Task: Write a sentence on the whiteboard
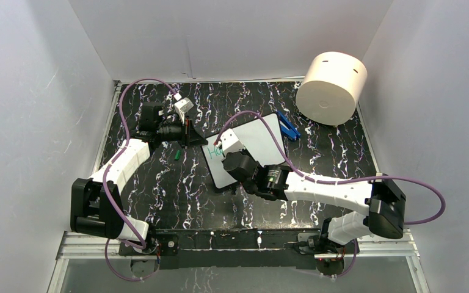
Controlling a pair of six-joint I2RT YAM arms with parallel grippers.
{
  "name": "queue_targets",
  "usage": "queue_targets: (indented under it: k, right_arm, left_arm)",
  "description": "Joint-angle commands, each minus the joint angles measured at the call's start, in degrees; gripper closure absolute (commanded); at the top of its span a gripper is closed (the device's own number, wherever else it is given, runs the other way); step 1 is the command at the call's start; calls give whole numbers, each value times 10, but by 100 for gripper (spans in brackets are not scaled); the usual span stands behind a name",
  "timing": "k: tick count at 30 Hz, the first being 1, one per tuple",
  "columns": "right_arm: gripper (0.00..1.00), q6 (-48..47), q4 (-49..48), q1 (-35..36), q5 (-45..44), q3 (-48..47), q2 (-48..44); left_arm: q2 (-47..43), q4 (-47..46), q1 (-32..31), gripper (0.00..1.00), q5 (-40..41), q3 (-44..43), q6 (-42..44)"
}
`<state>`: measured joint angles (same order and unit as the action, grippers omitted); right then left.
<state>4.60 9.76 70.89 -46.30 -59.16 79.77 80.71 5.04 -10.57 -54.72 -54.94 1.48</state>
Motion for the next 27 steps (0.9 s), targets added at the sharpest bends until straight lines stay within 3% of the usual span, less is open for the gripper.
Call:
queue_targets:
  k: [1,27]
  right_arm:
    - [100,22,16,-2,3,-26,-2]
    - [100,21,-12,-2,36,-19,-23]
  left_arm:
    - [17,39,-11,100,39,3,23]
    - [18,40,-11,100,41,1,22]
